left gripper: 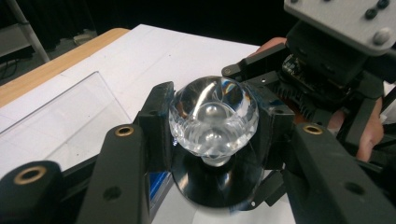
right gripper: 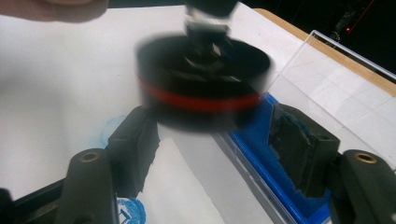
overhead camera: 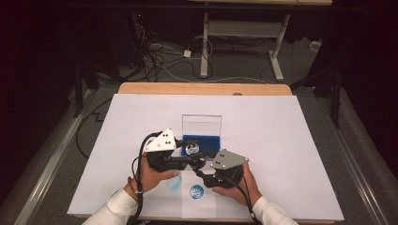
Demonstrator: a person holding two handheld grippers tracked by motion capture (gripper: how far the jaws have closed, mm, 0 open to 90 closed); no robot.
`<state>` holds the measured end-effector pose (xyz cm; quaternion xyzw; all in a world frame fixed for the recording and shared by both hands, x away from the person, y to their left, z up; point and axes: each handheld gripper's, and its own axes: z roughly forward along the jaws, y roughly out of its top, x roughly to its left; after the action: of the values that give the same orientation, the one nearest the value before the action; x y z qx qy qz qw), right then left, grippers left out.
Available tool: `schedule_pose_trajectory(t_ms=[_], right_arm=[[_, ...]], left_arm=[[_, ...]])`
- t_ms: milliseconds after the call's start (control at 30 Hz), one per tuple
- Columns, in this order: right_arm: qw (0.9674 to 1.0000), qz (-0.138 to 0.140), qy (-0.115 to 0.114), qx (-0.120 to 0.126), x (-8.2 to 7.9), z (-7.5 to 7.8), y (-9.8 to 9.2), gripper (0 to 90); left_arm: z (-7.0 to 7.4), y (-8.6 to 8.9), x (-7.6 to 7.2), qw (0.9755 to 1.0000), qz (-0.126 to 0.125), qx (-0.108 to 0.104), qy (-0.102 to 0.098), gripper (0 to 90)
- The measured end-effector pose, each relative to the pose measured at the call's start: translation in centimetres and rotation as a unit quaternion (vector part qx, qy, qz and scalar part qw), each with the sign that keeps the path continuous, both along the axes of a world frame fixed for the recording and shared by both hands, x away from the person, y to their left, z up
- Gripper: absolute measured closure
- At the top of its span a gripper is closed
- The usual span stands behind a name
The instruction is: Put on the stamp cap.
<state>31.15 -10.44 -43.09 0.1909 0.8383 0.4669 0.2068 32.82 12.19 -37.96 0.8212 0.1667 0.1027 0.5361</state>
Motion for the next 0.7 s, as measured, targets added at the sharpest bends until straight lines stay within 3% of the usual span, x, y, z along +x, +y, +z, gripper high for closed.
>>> schedule_pose_trajectory(t_ms=[700], right_arm=[[0.9998,-0.006,-0.005,-0.019,0.10,-0.15,-0.60,29.1]], left_arm=[[0.60,0.86,0.05,0.9997,0.014,0.011,-0.013,54.4]])
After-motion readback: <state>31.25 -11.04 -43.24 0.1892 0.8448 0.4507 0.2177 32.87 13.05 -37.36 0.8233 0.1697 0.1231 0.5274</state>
